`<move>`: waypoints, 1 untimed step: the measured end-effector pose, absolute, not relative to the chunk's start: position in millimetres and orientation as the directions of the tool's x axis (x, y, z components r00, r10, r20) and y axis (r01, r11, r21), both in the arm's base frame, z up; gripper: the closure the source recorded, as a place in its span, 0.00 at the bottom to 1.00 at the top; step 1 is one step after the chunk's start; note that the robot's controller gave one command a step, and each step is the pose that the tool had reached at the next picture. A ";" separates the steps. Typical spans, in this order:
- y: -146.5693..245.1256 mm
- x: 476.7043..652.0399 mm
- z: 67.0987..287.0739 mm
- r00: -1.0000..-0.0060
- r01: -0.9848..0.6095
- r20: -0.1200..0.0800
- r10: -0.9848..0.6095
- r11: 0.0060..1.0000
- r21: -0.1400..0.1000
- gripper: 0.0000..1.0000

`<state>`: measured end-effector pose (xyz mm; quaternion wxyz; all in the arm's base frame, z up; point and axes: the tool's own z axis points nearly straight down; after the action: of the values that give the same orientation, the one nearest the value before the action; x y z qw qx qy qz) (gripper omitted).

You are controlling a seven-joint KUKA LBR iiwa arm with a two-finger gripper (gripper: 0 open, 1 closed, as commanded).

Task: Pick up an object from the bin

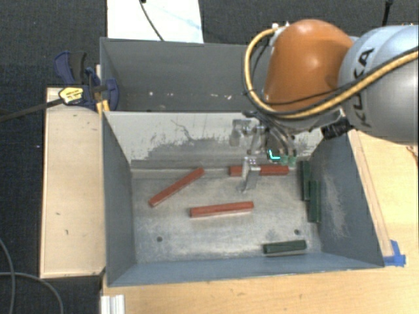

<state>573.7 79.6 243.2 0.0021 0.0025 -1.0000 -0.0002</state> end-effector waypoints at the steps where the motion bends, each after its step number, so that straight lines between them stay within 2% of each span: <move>1: 69.9 547.8 133.1 -0.932 -0.362 0.003 -0.362 0.932 0.001 0.00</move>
Offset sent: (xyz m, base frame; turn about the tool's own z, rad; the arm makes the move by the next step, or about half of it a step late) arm -0.0251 -0.0094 -0.1082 -0.3659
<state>547.8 69.9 133.1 0.0018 0.1844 -0.9829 -0.0003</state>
